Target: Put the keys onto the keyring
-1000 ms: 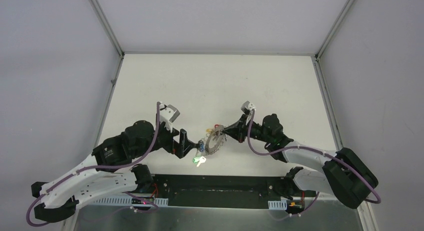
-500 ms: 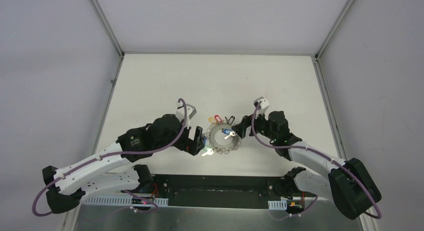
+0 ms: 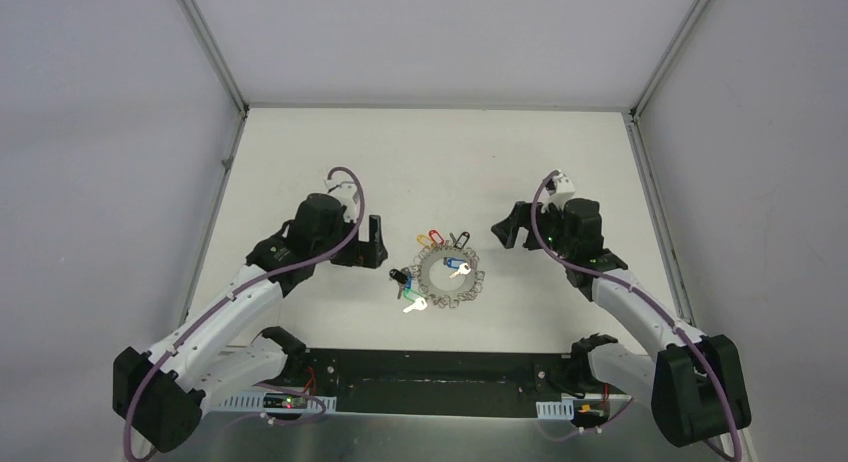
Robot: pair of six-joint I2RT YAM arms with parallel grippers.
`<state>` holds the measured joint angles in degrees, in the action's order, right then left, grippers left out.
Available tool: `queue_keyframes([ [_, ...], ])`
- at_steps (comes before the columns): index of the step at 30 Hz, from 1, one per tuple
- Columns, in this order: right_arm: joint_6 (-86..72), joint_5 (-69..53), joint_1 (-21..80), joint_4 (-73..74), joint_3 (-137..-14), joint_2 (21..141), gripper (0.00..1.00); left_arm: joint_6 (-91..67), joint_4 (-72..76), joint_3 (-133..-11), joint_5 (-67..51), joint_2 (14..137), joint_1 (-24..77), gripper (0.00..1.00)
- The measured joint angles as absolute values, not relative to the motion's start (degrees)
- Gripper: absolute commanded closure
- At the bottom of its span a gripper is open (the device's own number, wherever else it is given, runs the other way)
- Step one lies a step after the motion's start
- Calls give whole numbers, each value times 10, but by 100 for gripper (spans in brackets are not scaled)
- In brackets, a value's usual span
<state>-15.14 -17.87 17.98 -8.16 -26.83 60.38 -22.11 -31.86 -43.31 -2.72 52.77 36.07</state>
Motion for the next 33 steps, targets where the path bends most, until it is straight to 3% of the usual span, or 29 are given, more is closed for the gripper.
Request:
queue_keyframes([
  [8,-138,-152,96,9,-306,598,0,-186,-253,-365,-102,556,107,1],
  [13,-99,-100,72,41,-306,578,0,-145,-210,-347,-104,555,3,1],
  [20,-59,24,70,-26,-234,534,0,-78,-122,-302,-55,506,-12,1],
  [26,-43,77,70,-115,-144,533,0,-54,51,-182,-44,464,-12,1],
  [33,-43,107,69,-218,-139,612,1,-45,183,-132,-7,542,-12,1],
])
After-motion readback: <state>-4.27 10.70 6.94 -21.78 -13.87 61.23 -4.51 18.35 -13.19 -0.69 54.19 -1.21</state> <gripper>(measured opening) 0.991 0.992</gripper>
